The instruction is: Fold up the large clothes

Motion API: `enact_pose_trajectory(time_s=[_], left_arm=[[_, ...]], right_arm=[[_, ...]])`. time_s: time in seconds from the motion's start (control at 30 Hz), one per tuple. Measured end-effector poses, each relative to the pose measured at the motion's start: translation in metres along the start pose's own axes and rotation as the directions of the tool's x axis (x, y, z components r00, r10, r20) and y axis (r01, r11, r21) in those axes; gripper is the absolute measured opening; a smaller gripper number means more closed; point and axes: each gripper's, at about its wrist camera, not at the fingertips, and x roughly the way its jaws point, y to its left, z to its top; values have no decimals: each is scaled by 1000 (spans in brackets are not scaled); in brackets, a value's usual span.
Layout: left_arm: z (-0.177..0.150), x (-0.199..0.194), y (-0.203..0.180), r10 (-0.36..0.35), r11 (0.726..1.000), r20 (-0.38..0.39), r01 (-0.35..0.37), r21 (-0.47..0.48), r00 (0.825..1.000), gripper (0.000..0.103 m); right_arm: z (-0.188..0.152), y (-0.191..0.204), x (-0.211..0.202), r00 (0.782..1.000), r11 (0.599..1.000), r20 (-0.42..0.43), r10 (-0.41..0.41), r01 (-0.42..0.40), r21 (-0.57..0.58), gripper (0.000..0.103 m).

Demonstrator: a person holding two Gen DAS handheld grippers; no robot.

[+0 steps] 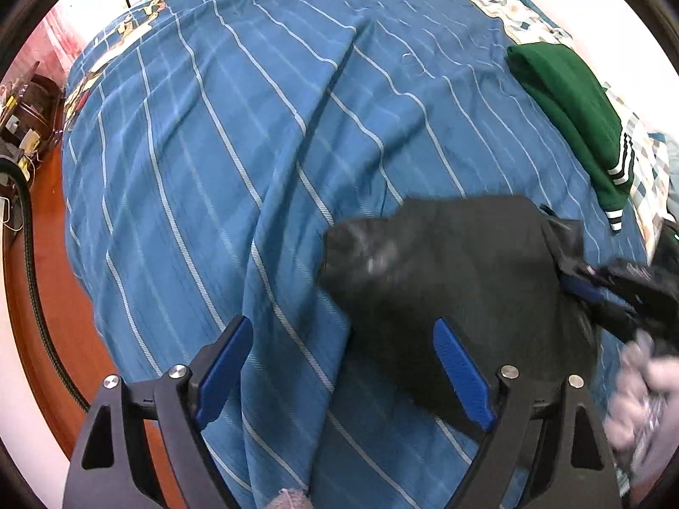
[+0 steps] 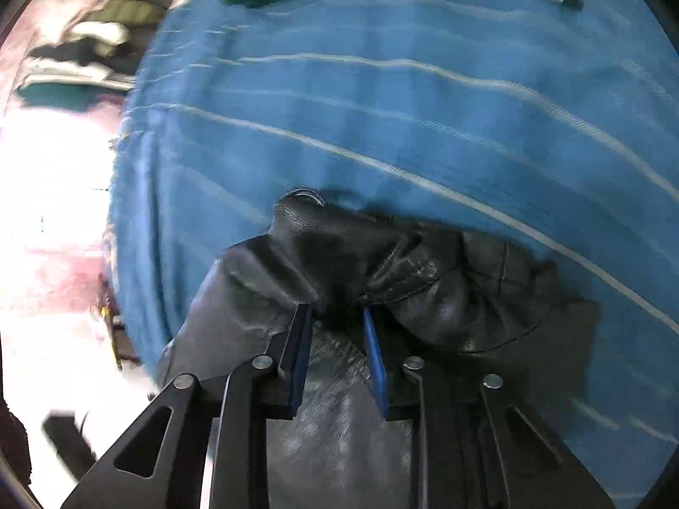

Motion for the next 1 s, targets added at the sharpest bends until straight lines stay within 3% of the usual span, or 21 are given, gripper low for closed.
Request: enact_pose_trajectory(time_s=[0.1, 0.17, 0.23, 0.3, 0.37, 0.4, 0.47, 0.5, 0.53, 0.57, 0.6, 0.67, 0.8, 0.83, 0.9, 1.0], left_arm=[[-3, -1, 3, -24, 999, -9, 23, -24, 1000, 87], [-3, 0, 4, -58, 996, -20, 57, -68, 998, 87], [-2, 7, 10, -158, 975, -48, 148, -166, 986, 87], [0, 24, 14, -243, 940, -70, 217, -263, 967, 87], [2, 42, 15, -258, 927, -85, 222, -302, 962, 87], [4, 53, 16, -270, 917, -87, 229, -326, 959, 87], [7, 63, 19, -265, 909, -79, 221, -354, 961, 83], [9, 61, 21, -260, 905, -42, 229, -358, 965, 75], [12, 56, 20, -257, 912, -8, 239, -334, 966, 48], [15, 52, 16, -248, 924, -5, 235, -301, 969, 34], [16, 47, 13, -245, 932, 5, 237, -273, 970, 30], [16, 45, 11, -237, 938, 7, 231, -257, 972, 27], [17, 50, 19, -255, 929, -9, 242, -279, 967, 27], [18, 50, 19, -256, 930, -12, 242, -277, 967, 27], [21, 48, 15, -244, 938, -19, 231, -257, 969, 27], [26, 44, 14, -232, 946, -23, 221, -237, 972, 27]], right_arm=[[5, 1, -7, 999, 1000, -30, -17, 18, 18, 28], [0, -4, -20, 999, 999, -43, 32, -30, 42, 28], [-15, -13, -53, 990, 988, -13, 138, -137, 69, 31], [-36, -20, -86, 978, 974, 46, 202, -206, 96, 56], [-56, -41, -113, 967, 966, 133, 216, -232, 116, 76], [-68, -55, -124, 965, 967, 171, 198, -221, 129, 77], [-85, -71, -129, 966, 970, 187, 177, -203, 133, 77], [-93, -83, -126, 971, 972, 171, 166, -190, 136, 77], [-102, -97, -120, 974, 970, 153, 168, -191, 151, 77], [-105, -100, -111, 974, 967, 143, 178, -200, 160, 77], [-110, -112, -99, 966, 952, 127, 224, -245, 182, 78], [-113, -125, -72, 945, 918, 87, 315, -326, 225, 77], [-105, -125, -11, 857, 819, 67, 511, -510, 263, 79], [-100, -120, -3, 846, 812, 68, 529, -528, 248, 79], [-90, -108, 4, 846, 819, 61, 530, -530, 219, 79], [-85, -95, 2, 874, 852, 55, 483, -484, 198, 73]])
